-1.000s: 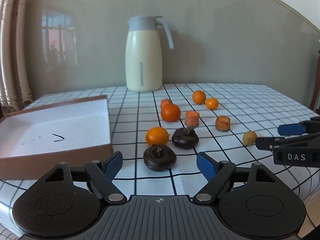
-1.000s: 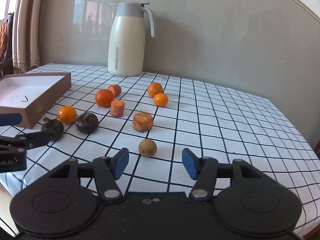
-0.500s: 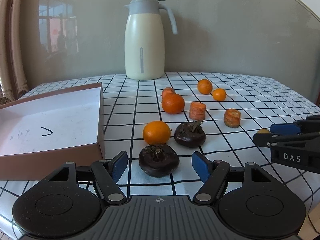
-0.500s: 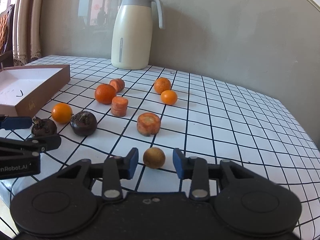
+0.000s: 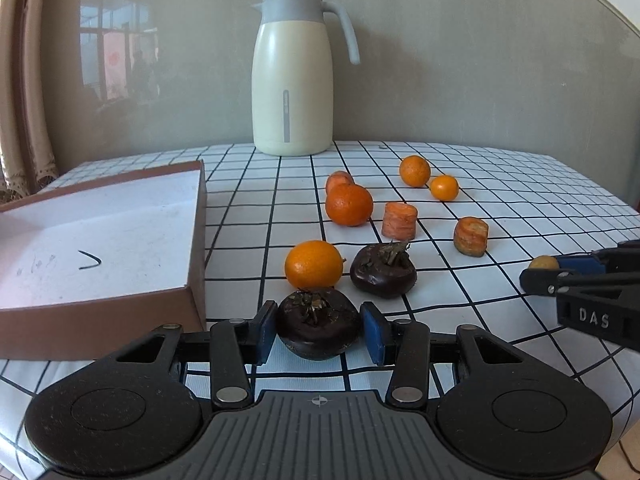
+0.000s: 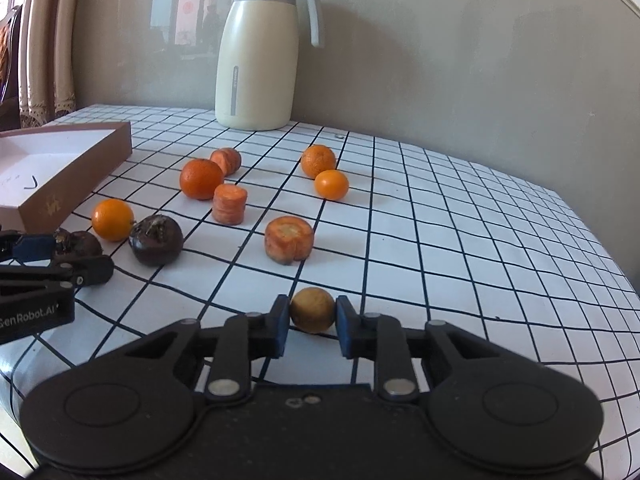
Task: Organize fruits
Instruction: 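Grasp the dark mangosteen with the left tool while the right tool grasps the small brown fruit, then carry both fruits into the white box and open both tools, then move both open tools back toward the remaining fruit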
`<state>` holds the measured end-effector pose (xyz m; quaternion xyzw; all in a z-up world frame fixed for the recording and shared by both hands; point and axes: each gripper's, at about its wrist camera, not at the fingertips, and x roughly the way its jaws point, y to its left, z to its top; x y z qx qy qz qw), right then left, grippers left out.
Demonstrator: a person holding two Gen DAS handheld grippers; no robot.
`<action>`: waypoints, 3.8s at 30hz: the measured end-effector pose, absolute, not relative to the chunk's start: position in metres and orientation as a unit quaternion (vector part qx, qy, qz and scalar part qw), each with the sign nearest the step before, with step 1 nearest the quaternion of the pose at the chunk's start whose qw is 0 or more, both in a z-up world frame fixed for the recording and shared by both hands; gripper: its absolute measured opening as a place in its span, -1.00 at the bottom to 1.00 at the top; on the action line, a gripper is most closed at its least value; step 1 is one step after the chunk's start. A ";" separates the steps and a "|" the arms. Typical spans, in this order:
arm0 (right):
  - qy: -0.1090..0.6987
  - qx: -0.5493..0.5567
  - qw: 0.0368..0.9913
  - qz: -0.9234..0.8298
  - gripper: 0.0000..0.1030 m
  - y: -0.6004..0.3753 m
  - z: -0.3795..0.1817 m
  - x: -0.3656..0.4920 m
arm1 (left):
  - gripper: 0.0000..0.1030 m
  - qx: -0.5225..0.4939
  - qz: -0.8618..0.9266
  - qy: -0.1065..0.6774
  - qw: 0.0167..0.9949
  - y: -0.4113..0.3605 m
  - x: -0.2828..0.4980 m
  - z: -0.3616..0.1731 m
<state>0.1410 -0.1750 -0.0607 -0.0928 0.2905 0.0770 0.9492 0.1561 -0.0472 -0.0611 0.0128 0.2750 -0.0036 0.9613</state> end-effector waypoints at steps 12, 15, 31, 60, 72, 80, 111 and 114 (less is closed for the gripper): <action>0.259 -0.069 0.959 0.095 -0.70 -0.158 -0.035 0.126 | -0.13 0.021 0.001 0.224 0.974 -0.026 0.121 -0.026; 0.247 -0.072 0.960 0.110 -0.70 -0.143 -0.029 0.122 | -0.13 0.020 0.017 0.217 0.976 -0.009 0.114 -0.019; 0.195 -0.080 0.952 0.223 -0.70 -0.039 -0.013 0.119 | -0.13 -0.004 0.149 0.197 0.969 0.129 0.090 -0.006; 0.198 -0.052 0.958 0.202 0.81 -0.008 -0.023 0.143 | 1.00 -0.023 0.249 0.147 0.957 0.193 0.068 -0.015; 0.191 -0.057 0.963 0.180 0.88 -0.040 -0.012 0.131 | 1.00 -0.034 0.209 0.157 0.965 0.166 0.049 -0.006; 0.191 -0.058 0.966 0.164 0.88 -0.069 -0.006 0.112 | 1.00 -0.049 0.192 0.145 0.969 0.141 0.039 0.002; 0.192 -0.065 0.977 0.062 0.88 -0.197 -0.006 0.062 | 1.00 0.008 0.034 0.148 0.988 0.001 0.057 -0.001; 0.188 -0.071 0.978 0.058 0.88 -0.204 -0.012 0.061 | 1.00 0.010 0.023 0.150 0.988 -0.010 0.061 -0.003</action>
